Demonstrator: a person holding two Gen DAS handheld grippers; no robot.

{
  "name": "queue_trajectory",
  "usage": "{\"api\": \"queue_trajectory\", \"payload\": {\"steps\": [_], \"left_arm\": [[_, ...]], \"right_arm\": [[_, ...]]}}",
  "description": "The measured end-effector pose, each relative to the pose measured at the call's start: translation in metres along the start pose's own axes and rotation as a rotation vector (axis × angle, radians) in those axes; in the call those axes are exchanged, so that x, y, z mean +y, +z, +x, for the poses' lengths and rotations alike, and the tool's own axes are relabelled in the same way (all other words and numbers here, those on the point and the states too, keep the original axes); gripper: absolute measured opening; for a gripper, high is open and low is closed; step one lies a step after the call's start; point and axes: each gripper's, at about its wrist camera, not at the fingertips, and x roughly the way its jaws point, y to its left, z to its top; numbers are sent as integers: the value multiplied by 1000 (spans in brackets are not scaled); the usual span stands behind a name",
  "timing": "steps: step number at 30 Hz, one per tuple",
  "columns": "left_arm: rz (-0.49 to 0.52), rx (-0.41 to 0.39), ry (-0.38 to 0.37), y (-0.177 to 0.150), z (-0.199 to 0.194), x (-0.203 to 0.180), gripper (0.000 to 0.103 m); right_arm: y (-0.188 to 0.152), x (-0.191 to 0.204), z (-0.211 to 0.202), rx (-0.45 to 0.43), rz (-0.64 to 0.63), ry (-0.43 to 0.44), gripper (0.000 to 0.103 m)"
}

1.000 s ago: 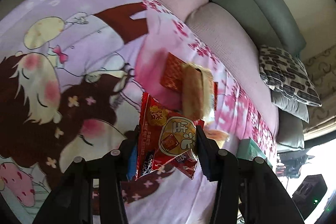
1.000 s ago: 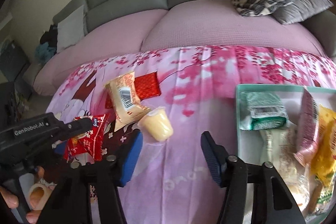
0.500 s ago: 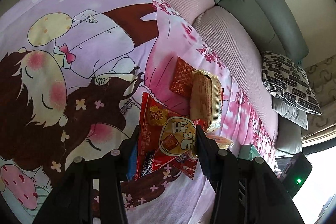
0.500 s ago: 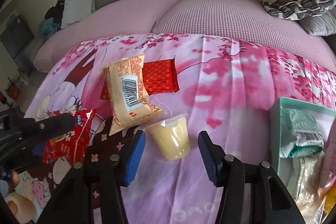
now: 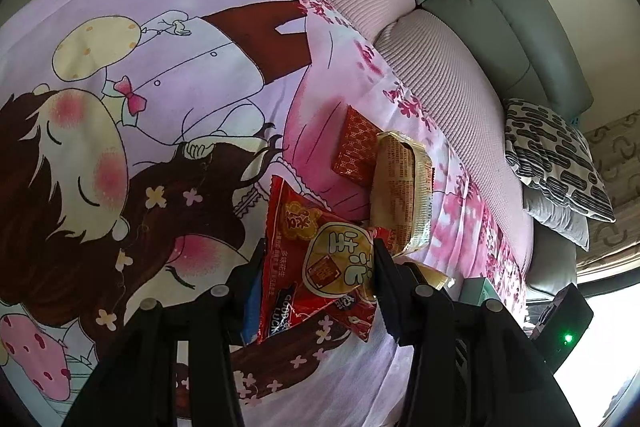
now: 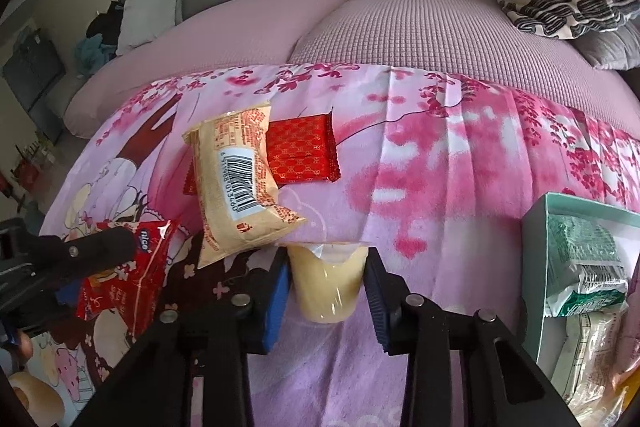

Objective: Organize snacks
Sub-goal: 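Grasp the yellow pudding cup with the right tool while the left tool holds the red packet, then carry the red packet and pudding cup into the tray and open both tools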

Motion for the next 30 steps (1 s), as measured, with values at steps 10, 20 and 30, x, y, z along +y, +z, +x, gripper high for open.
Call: {"api": "queue_trajectory", "payload": {"steps": [10,20,30], "left_arm": [[20,-8,0,-1,-1,-4,50],[58,-28,-1,-4,-9,-17,50],[141,-39,-47,-15,-22,-49,49]], "right_arm": [[-7,-11,-21,-44,65,9,37],[-10,-32,-73,-134,144,17,37],[-16,-49,-133,-221,201,-6,37]]}}
